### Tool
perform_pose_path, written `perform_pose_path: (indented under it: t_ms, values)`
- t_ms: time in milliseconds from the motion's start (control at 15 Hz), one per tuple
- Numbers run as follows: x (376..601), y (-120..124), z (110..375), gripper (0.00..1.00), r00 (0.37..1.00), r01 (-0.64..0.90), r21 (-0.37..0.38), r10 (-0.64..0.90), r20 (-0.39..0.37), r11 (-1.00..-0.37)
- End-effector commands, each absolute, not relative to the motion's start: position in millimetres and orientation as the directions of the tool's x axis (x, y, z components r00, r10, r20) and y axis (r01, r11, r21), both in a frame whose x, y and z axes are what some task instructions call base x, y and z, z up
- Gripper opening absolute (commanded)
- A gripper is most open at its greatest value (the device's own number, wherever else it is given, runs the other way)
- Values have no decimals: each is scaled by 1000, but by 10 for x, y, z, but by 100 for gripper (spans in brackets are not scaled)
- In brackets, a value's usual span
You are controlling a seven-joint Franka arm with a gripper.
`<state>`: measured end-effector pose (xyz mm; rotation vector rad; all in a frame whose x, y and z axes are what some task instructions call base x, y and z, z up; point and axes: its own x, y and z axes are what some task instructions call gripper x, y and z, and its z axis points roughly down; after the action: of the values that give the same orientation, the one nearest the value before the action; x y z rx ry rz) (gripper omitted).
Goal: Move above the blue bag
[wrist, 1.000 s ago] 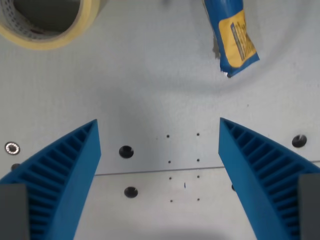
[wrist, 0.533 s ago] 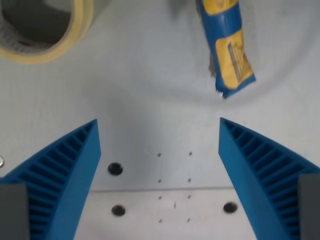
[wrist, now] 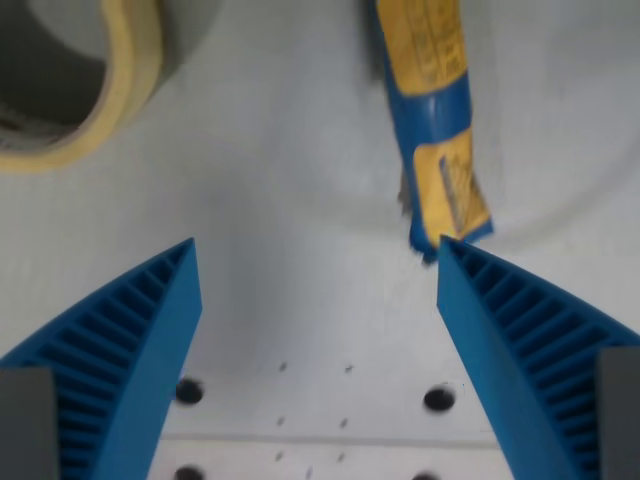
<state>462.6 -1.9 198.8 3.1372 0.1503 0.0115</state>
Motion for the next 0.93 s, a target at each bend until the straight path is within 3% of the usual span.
perform_pose_path:
  t_ms: [67,933]
  values:
    - [4783,-100,1884,100,973,231,15,231,-16,-973]
    - [5056,-329,1384,100,945,326,13,326,6,-945]
